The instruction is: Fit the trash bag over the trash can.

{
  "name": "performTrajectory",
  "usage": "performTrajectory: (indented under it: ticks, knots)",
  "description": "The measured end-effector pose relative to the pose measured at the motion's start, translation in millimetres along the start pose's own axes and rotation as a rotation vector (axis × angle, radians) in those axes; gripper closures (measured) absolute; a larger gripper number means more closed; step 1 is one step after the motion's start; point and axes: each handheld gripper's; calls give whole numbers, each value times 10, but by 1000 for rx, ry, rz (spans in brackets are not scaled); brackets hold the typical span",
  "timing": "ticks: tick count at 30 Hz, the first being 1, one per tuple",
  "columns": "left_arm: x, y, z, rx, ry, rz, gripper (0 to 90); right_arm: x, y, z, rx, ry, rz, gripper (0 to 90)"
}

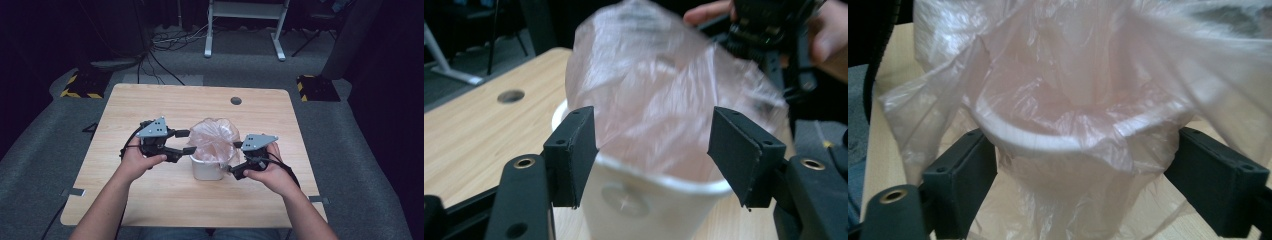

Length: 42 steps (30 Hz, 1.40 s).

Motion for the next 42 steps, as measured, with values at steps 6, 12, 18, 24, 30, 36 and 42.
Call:
performTrajectory:
  ticks: [6,12,18,24,30,36,42]
  knots:
    - [84,14,-8,-2,21,5,361,100,-121,-4,5,-20,18,134]
    - [-53,94,-73,-42,-17,-41,344,90,-95,-1,10,-14,6,153]
    - [-363,147,-100,-54,-78,-86,345,10,-11,18,15,15,3,154]
    - [-569,44,-63,-11,-117,-55,416,-95,70,42,8,48,4,155]
    - [-556,-177,-35,40,-140,84,446,-190,147,36,15,74,27,154]
    - [-461,-264,-69,24,-129,162,425,-223,197,48,45,80,37,156]
    - [-292,-45,-113,-10,-72,112,383,-181,234,33,37,60,20,156]
Point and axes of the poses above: each handheld gripper's, and its own axes: y roughly backward along the jaws, x roughly out of its underside, z roughly to its left, and after that the axes turned 7 degrees about -y, right-handed
